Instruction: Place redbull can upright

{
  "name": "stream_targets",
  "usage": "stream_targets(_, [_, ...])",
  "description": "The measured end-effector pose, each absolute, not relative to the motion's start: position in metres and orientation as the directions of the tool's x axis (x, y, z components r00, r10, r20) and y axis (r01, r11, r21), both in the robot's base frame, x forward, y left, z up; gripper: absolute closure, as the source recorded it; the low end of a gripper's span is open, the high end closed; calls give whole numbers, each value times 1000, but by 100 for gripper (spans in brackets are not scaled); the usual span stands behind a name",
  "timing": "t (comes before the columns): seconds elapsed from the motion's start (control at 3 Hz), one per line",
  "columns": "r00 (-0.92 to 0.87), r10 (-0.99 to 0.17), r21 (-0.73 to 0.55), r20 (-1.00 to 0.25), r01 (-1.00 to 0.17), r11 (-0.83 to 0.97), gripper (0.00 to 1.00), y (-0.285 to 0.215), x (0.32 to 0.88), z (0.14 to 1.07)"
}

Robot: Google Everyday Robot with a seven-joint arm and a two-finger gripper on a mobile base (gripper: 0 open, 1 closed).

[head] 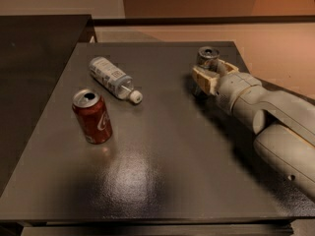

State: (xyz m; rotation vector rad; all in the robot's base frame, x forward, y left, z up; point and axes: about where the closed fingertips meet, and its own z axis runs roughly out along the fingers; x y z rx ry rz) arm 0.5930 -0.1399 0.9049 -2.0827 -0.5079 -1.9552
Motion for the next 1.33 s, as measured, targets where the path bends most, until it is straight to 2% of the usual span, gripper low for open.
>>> stream_targets(1.0, [32,72,51,997,428,-902,12,-124,592,910])
stream_targets(1.33, [32,72,52,997,430,-902,0,-123,592,911])
